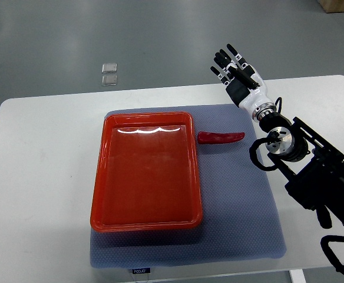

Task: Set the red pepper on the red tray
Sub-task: 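Reach the right hand down toward the red chili pepper beside the tray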

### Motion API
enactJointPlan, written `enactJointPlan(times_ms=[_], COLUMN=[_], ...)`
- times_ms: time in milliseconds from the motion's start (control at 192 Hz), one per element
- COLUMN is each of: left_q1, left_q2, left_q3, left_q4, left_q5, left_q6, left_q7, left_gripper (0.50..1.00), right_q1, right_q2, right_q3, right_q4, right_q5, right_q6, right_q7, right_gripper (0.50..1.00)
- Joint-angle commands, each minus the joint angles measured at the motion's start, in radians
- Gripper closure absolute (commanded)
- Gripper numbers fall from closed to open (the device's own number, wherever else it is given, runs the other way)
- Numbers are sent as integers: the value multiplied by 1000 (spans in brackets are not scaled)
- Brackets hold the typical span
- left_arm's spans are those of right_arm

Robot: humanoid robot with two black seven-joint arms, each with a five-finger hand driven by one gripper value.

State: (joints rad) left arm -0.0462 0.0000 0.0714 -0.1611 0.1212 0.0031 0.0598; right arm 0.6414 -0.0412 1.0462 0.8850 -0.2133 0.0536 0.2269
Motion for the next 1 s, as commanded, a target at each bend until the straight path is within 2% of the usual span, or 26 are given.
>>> enactJointPlan(times_ms=[0,198,344,417,459,548,683,762,882,997], left_q1=[-1,-1,-1,-1,-1,0,0,0,-1,0], left_q2=[0,0,0,0,0,0,0,0,0,0], left_q3=[1,-2,-2,-2,-2,-4,-4,-4,-5,-5], left_q4=[0,0,0,0,0,0,-1,-1,-3,-5], left_q5=[0,0,0,0,0,0,2,0,0,2], left_q6=[0,0,1,1,1,1,1,1,1,0], left_q7=[0,-2,-2,-2,-2,-2,-2,-2,-2,-2], left_gripper=[500,500,500,500,500,500,500,500,500,500], right_q1=[0,6,44,81,106,210,379,486,613,636], right_q2=[0,-9,-20,-71,-118,-216,-316,-368,-376,-365], right_q3=[0,-14,-101,-172,-233,-452,-758,-926,-1103,-1177], right_q4=[0,0,0,0,5,14,32,87,123,123], right_q5=[0,-1,-63,-136,-183,-325,-489,-546,-554,-580], right_q6=[0,-1,-1,2,15,92,107,124,149,143], right_q7=[-1,-1,-3,-6,-18,-70,-89,-113,-153,-158], right_gripper=[587,587,587,587,587,587,587,587,587,587])
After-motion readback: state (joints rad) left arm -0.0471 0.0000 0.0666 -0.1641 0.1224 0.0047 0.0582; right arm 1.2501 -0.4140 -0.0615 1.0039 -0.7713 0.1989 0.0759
